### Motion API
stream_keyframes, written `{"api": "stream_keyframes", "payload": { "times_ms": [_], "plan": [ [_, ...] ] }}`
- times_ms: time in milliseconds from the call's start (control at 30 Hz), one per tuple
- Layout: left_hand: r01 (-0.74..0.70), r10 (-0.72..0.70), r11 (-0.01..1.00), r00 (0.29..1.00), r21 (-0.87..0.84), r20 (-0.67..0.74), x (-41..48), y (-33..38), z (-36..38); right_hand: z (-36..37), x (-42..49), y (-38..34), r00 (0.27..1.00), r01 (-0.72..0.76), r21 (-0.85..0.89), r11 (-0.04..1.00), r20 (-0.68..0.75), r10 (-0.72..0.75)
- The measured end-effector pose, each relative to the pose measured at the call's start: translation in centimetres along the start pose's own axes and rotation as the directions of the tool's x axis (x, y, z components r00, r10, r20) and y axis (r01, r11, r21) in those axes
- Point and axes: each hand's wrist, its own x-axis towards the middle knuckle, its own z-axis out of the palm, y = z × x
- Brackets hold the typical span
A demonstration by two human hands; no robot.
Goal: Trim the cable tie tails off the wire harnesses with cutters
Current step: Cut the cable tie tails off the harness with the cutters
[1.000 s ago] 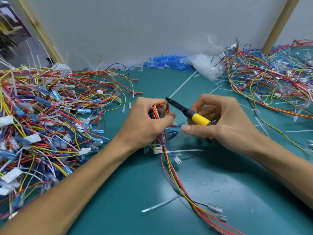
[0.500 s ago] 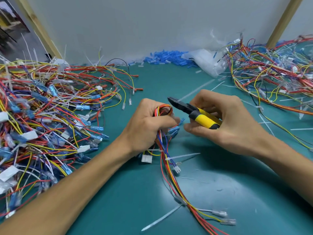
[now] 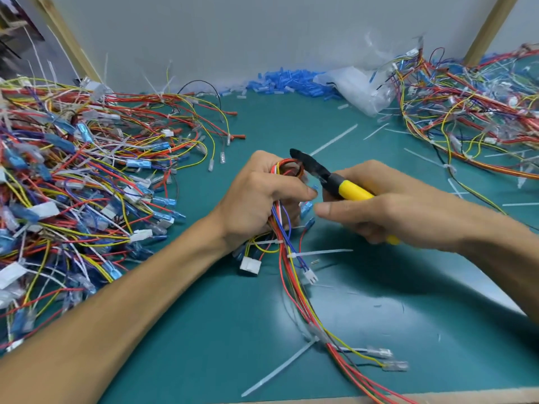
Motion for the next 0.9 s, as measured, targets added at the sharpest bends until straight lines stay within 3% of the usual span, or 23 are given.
{"api": "stream_keyframes", "payload": {
  "times_ms": [100,300,433,600,900],
  "plan": [
    [0.027,-0.026,1.0,1.0,-0.016,0.011,0.0,0.1,0.2,-0.4,-0.1,0.4,0.961,-0.215,0.315,0.924,0.238,0.143],
    [0.044,-0.044,0.999,0.999,-0.028,-0.001,0.1,0.0,-0.1,-0.5,0.7,-0.5,0.899,-0.382,0.538,0.751,0.406,0.167],
    [0.04,-0.041,0.999,0.998,-0.031,-0.036,0.2,-0.2,-0.1,0.1,1.0,-1.0,0.913,-0.385,0.472,0.793,0.323,0.251],
    [0.008,-0.008,1.0,1.0,-0.012,-0.018,0.1,-0.3,0.1,-0.5,0.2,-1.0,0.939,-0.317,0.366,0.875,0.249,0.236],
    [-0.052,0.052,0.999,0.998,-0.003,0.023,0.0,-0.4,0.1,-0.4,0.7,-2.4,0.898,-0.353,0.384,0.853,0.394,0.194]
  ]
}}
